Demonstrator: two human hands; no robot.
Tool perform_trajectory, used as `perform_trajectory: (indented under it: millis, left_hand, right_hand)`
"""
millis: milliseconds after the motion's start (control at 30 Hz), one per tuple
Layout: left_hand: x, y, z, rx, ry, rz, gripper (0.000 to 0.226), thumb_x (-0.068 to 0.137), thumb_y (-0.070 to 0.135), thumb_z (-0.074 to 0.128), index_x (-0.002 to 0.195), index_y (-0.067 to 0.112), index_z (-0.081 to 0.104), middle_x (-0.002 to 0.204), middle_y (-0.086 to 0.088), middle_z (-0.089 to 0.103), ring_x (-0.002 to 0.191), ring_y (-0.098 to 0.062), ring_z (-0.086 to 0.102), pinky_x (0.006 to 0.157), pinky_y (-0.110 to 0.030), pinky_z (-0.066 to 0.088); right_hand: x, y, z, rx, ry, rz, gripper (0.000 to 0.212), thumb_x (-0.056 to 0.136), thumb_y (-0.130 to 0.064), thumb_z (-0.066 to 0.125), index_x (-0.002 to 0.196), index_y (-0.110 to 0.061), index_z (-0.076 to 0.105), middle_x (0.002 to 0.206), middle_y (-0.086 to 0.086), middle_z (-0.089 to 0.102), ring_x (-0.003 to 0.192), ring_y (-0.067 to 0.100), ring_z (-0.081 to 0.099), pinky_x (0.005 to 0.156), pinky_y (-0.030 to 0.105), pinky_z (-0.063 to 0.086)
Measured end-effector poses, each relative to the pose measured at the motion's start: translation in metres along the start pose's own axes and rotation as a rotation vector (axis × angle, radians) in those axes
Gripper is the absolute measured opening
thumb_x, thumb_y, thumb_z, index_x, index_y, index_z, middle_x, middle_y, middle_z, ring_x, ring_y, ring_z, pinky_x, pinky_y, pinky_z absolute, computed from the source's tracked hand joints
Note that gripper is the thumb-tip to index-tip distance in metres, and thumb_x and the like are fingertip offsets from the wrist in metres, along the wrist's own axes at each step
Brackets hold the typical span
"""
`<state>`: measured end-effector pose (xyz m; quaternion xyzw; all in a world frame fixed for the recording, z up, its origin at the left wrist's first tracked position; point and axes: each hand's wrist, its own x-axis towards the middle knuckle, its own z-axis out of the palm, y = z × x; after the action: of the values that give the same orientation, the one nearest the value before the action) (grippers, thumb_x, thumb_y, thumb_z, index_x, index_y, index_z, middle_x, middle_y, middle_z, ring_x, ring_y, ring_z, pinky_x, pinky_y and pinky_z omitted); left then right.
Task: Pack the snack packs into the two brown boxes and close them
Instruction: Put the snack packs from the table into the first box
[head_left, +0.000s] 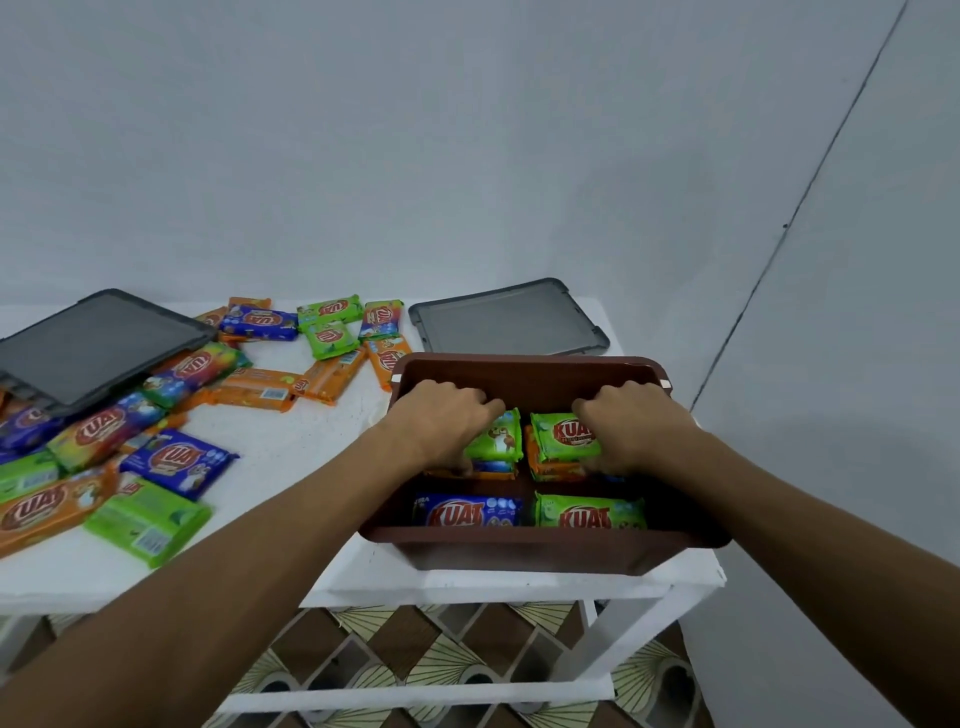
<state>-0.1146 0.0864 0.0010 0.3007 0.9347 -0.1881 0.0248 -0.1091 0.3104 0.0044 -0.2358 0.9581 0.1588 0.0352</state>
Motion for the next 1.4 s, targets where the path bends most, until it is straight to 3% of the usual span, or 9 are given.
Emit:
perform_trajectory:
  millis: [133, 267, 500, 667, 833, 1067, 1200, 1300, 1400]
  left_hand:
    - [-0.002, -0.008, -0.005, -0.094, 0.004, -0.032, 0.067, 0.075, 0.069, 0.064, 0.121, 0.021, 0.054, 0.112, -0.002, 0.062, 0.097, -0.023, 0.061, 0.067, -0.033, 0.044]
    - [-0.019, -0.038, -0.009, -0.331, 0.016, 0.055, 0.044, 0.088, 0.059, 0.056, 0.11, 0.022, 0.063, 0.102, 0.002, 0.066, 0.091, -0.015, 0.06, 0.069, -0.032, 0.047]
    - [-0.052, -0.101, 0.037, -0.528, 0.555, 0.014, 0.025, 0.097, 0.032, 0.049, 0.11, 0.014, 0.061, 0.107, -0.001, 0.058, 0.1, -0.017, 0.053, 0.082, -0.027, 0.044]
    - [-0.076, -0.175, 0.107, -0.43, 0.208, -0.269, 0.039, 0.092, 0.029, 0.058, 0.13, 0.022, 0.052, 0.127, 0.001, 0.052, 0.114, -0.018, 0.048, 0.079, -0.03, 0.045]
    - [-0.092, -0.242, 0.158, -0.391, -0.068, -0.286, 0.062, 0.082, 0.03, 0.072, 0.138, 0.024, 0.045, 0.133, 0.001, 0.052, 0.116, -0.018, 0.049, 0.096, -0.033, 0.045]
    - [-0.093, -0.287, 0.168, -0.714, 0.08, -0.184, 0.024, 0.099, 0.022, 0.051, 0.12, 0.016, 0.061, 0.107, -0.002, 0.065, 0.094, -0.019, 0.058, 0.082, -0.036, 0.047]
    - [-0.103, -0.304, 0.171, -0.947, 0.287, -0.3, 0.021, 0.103, 0.025, 0.042, 0.103, 0.017, 0.062, 0.093, -0.001, 0.065, 0.081, -0.016, 0.06, 0.069, -0.034, 0.047]
    - [-0.107, -0.31, 0.172, -1.13, 0.278, -0.418, 0.031, 0.104, 0.029, 0.038, 0.103, 0.01, 0.063, 0.091, -0.007, 0.068, 0.081, -0.02, 0.065, 0.075, -0.042, 0.053]
    - [-0.107, -0.314, 0.171, -1.296, 0.239, -0.468, 0.035, 0.104, 0.028, 0.039, 0.097, 0.004, 0.063, 0.085, -0.019, 0.068, 0.074, -0.024, 0.063, 0.074, -0.044, 0.054]
  right_hand:
    - [0.001, -0.001, -0.005, 0.022, -0.046, -0.02, 0.061, 0.081, -0.059, 0.065, 0.125, -0.021, 0.051, 0.115, 0.001, 0.062, 0.094, 0.018, 0.06, 0.071, 0.03, 0.043]
    - [0.009, -0.002, -0.017, 0.127, -0.11, -0.033, 0.051, 0.073, -0.07, 0.064, 0.096, -0.027, 0.049, 0.102, -0.004, 0.058, 0.083, 0.015, 0.051, 0.063, 0.029, 0.037]
    - [0.043, -0.029, -0.06, 0.366, 0.209, -0.183, 0.019, 0.089, -0.045, 0.06, 0.084, -0.027, 0.054, 0.064, -0.011, 0.054, 0.062, 0.005, 0.049, 0.054, 0.029, 0.034]
    - [0.1, -0.068, -0.09, 0.412, 0.327, -0.197, 0.012, 0.09, -0.037, 0.057, 0.083, -0.027, 0.055, 0.058, -0.014, 0.045, 0.063, 0.01, 0.043, 0.055, 0.028, 0.031]
    - [0.168, -0.111, -0.107, 0.418, 0.204, -0.287, 0.007, 0.088, -0.026, 0.055, 0.093, -0.029, 0.06, 0.076, -0.01, 0.06, 0.071, 0.01, 0.052, 0.059, 0.028, 0.037]
    - [0.241, -0.185, -0.105, 0.04, -0.004, -0.4, 0.057, 0.083, -0.005, 0.063, 0.135, -0.025, 0.051, 0.133, 0.0, 0.055, 0.116, 0.022, 0.055, 0.091, 0.04, 0.051]
    - [0.263, -0.211, -0.106, -0.108, -0.048, -0.422, 0.068, 0.082, -0.005, 0.066, 0.143, -0.023, 0.042, 0.144, 0.006, 0.041, 0.101, 0.025, 0.059, 0.076, 0.037, 0.055]
    - [0.276, -0.224, -0.098, -0.268, -0.07, -0.477, 0.088, 0.075, -0.013, 0.079, 0.147, -0.034, 0.033, 0.15, 0.013, 0.024, 0.101, 0.028, 0.059, 0.063, 0.035, 0.052]
    - [0.28, -0.23, -0.095, -0.299, -0.075, -0.539, 0.085, 0.073, -0.012, 0.081, 0.143, -0.025, 0.035, 0.15, 0.016, 0.021, 0.103, 0.03, 0.057, 0.064, 0.037, 0.054]
